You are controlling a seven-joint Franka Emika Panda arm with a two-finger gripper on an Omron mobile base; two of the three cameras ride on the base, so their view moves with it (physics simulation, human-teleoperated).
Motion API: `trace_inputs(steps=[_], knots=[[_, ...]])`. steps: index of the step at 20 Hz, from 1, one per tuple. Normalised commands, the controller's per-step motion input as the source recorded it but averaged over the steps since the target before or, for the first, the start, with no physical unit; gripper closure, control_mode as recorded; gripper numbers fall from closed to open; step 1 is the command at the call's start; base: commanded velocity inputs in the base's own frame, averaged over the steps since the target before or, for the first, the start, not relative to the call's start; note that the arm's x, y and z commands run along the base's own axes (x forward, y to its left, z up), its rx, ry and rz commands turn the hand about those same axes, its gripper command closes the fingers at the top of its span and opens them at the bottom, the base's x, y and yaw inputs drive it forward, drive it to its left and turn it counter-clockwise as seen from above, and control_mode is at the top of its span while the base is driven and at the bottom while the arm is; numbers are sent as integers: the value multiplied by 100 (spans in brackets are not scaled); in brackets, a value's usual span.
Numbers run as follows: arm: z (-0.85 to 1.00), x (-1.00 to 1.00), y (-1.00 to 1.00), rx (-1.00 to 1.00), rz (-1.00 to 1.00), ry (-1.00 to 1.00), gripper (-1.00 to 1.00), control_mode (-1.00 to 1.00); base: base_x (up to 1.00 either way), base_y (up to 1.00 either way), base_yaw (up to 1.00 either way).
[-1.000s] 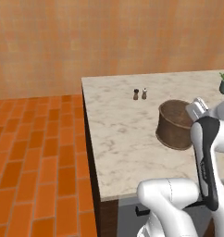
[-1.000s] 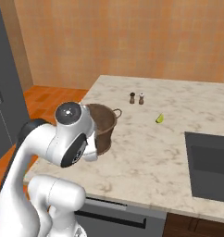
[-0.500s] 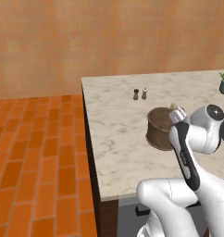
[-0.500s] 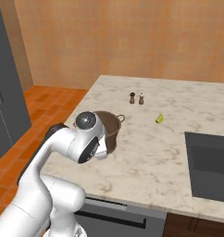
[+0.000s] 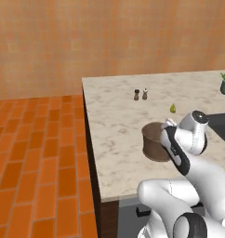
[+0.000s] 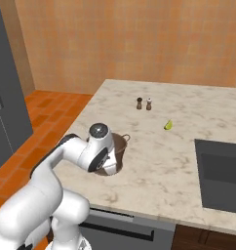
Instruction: Open the cabinet, pick up the bread from the cabinet and place it in the basket. Then move the basket to the dining counter.
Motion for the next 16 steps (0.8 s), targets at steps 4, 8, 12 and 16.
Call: trace_inputs(steps=[4,8,12,16], knots=[[-55,0,0,-1,6,1,100,-100,0,0,0],[-55,0,0,-3,5,0,100,-100,0,0,0],[-20,-13,11,-1,2,-1,-100,-100,0,0,0],[56,-40,11,-2,2,-3,-100,-100,0,0,0]])
